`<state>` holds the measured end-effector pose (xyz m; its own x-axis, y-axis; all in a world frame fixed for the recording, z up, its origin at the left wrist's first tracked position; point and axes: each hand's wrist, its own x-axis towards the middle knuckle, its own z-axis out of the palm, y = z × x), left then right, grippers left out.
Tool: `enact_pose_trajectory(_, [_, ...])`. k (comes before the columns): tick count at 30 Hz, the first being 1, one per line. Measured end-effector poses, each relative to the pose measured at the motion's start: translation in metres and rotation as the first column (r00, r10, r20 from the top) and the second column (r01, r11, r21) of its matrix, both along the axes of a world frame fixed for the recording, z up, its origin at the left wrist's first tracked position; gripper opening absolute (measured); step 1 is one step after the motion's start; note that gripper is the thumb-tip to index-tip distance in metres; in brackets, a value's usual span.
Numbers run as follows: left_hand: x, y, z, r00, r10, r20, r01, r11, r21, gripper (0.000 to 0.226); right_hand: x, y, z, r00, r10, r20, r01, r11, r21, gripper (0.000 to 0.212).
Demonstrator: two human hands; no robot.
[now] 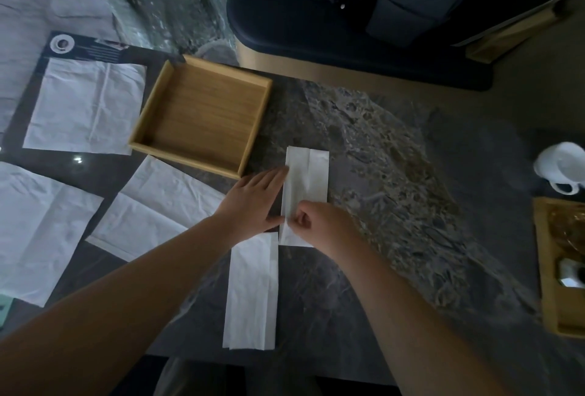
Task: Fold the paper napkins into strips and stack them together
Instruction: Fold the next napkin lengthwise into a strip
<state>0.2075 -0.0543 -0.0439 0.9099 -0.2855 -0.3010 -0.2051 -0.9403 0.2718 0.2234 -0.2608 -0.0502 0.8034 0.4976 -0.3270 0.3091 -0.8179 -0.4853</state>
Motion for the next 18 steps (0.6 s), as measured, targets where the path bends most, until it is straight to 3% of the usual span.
enact_pose_trajectory(8, [0.002,0.006,0.005,0.991,-0.132,0.034,0.133,0.991,-0.021,0.059,-0.003,-0.006,-0.011,0.999,0.03,-0.019,-0.029,0.998,0.057,0.032])
enact_pose_trajectory(18, [0.005,0.015,-0.005,0.99,-0.14,0.007,0.14,0.99,-0.033,0.06,-0.006,-0.005,-0.005,0.999,0.046,-0.024,-0.046,0.999,0.011,0.04])
